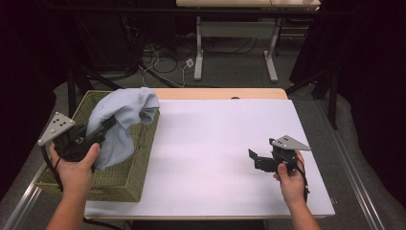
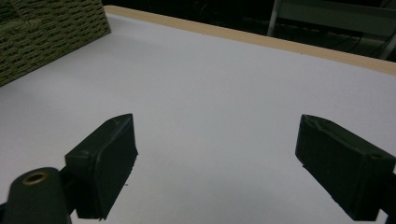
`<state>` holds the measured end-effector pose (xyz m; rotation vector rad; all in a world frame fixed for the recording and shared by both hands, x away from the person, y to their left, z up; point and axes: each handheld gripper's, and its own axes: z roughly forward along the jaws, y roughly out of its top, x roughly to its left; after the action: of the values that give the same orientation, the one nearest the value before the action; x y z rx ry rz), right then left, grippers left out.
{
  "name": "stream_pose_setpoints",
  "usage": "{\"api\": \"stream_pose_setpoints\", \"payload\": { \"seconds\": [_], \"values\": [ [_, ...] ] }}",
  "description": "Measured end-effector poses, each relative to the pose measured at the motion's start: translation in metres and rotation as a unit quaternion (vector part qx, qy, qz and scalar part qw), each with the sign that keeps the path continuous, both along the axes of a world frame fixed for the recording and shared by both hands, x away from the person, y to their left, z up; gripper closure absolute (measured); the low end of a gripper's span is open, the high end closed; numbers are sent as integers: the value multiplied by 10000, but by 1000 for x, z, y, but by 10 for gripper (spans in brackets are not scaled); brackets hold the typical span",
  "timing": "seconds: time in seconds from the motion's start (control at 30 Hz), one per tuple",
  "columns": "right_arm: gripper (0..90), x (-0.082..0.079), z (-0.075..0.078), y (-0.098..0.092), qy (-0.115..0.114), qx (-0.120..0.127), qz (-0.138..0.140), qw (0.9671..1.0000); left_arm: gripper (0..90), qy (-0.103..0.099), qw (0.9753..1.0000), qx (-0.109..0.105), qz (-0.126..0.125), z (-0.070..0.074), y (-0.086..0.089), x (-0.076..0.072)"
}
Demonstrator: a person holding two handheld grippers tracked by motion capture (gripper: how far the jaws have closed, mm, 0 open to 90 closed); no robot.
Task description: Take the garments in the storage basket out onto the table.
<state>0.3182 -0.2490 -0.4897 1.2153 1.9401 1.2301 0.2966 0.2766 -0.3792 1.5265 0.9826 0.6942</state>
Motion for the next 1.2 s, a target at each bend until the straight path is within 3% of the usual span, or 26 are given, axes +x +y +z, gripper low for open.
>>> {"api": "stream_pose_setpoints", "payload": {
  "seconds": [0.53,1.2],
  "values": [
    [124,-2,2,-3,-88,117,-14,9999,728,-29,9989,-94,-457,1,-43,11],
    [125,-6,6,-3,-121,178,-15,9998,729,-66,9966,-127,-809,-1,-85,21]
  ]
}}
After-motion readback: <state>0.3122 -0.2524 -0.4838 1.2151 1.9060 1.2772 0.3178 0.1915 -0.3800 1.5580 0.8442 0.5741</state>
